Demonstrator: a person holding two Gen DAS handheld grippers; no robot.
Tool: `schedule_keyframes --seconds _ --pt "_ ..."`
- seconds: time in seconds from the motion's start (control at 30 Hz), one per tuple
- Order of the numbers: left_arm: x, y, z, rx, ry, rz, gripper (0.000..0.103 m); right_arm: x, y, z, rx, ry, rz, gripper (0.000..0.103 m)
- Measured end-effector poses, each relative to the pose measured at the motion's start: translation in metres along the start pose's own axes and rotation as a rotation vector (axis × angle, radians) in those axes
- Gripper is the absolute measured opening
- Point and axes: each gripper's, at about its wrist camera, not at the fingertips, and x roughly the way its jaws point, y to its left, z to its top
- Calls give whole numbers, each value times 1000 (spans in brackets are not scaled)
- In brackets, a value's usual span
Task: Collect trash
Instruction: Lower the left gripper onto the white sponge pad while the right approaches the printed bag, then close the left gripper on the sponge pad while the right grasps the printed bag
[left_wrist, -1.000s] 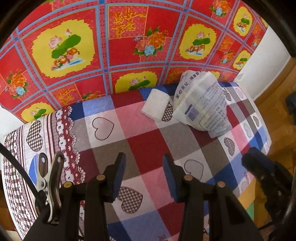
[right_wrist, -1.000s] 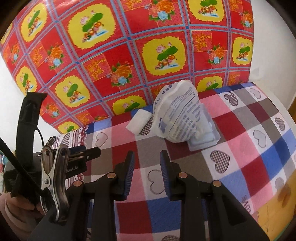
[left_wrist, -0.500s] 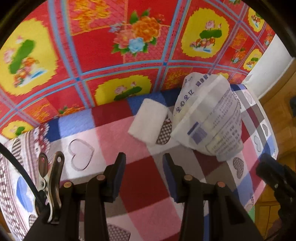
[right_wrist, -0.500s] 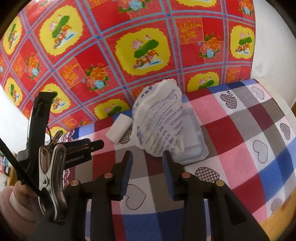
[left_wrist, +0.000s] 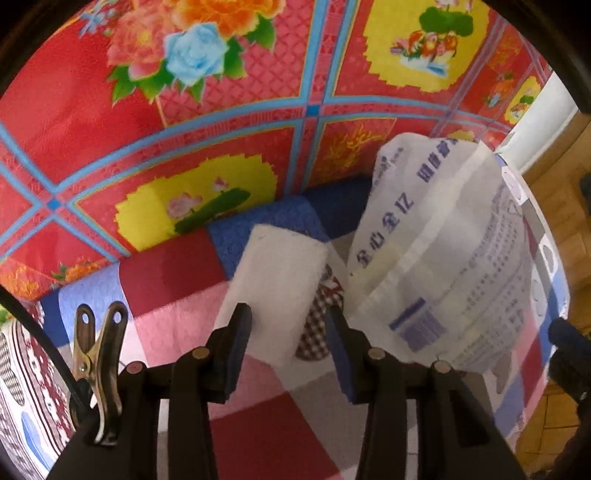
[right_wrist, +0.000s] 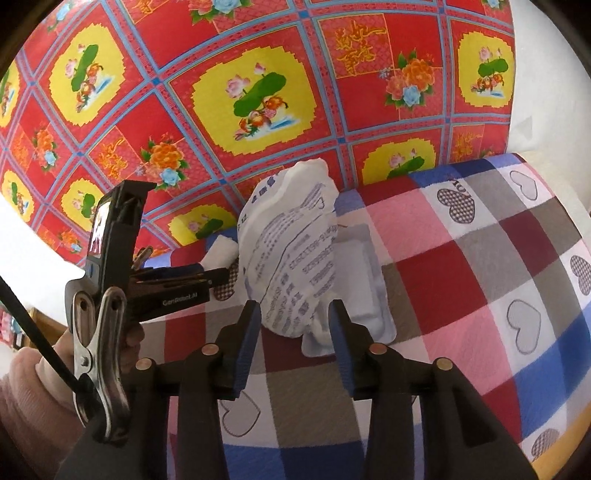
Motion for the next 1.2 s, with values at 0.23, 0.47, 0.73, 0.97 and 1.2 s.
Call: schedule_keyframes --seconds 0.23,0.47,0.73,0.97,1.2 --pt "6 1 2 11 -14 59 47 10 -4 7 -3 4 2 42" --pt "4 13 4 -3 -24 27 50 19 -6 15 -18 11 1 44" --pt "20 1 -4 79 -30 60 76 31 -8 22 -36 24 -4 47" --pt "21 3 -10 46 -31 64 80 44 -9 28 -56 37 -4 47" --pt "31 5 3 62 8 62 88 52 -14 34 -64 38 9 47"
